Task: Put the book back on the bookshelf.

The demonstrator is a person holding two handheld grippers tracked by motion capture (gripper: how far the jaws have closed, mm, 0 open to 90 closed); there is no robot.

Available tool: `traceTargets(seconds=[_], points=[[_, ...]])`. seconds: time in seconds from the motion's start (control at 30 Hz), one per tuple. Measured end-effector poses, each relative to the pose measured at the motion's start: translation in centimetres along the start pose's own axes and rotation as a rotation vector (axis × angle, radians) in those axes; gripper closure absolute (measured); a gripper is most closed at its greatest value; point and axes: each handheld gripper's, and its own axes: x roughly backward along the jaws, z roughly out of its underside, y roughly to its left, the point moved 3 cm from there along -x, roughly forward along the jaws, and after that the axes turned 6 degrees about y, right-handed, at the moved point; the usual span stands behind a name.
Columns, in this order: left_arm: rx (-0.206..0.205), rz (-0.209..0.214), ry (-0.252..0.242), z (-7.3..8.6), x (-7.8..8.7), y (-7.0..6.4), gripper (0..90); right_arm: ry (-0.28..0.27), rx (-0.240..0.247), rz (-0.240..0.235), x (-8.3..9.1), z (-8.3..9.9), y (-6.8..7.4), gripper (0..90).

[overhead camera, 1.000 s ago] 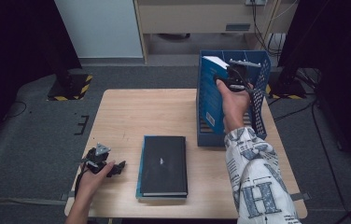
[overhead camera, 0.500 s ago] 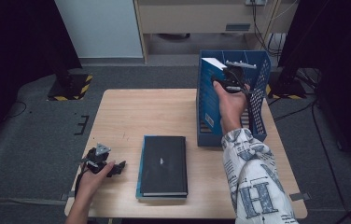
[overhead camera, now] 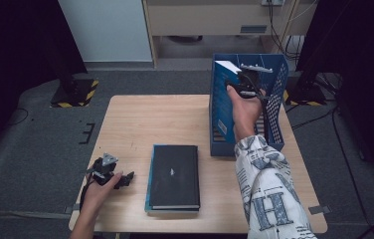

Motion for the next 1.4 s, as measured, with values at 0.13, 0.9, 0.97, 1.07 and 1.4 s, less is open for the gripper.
traceTargets(seconds=[0.13,0.9,0.97,1.07,1.4], points=[[0.0,0.0,0.0,0.0,0.0,0.0,0.0,0.0,0.004,0.004,-0.2,0.1,0.0,60.7],[-0.009,0.005,0.003,0.0,0.0,-0.1,0.0,-0.03,0.029,0.021,-0.6,0.2,0.5,60.8],[-0.009,0.005,0.003,0.0,0.0,-0.1,0.0,-0.032,0.027,0.023,-0.9,0.4,0.4,60.7],[-0.014,0.006,0.006,0.0,0.0,-0.1,0.0,-0.024,0.026,0.026,-1.2,0.9,0.4,60.8],[-0.015,0.009,0.003,0.0,0.0,-0.1,0.0,-0.018,0.029,0.027,-1.7,2.3,0.3,60.7]])
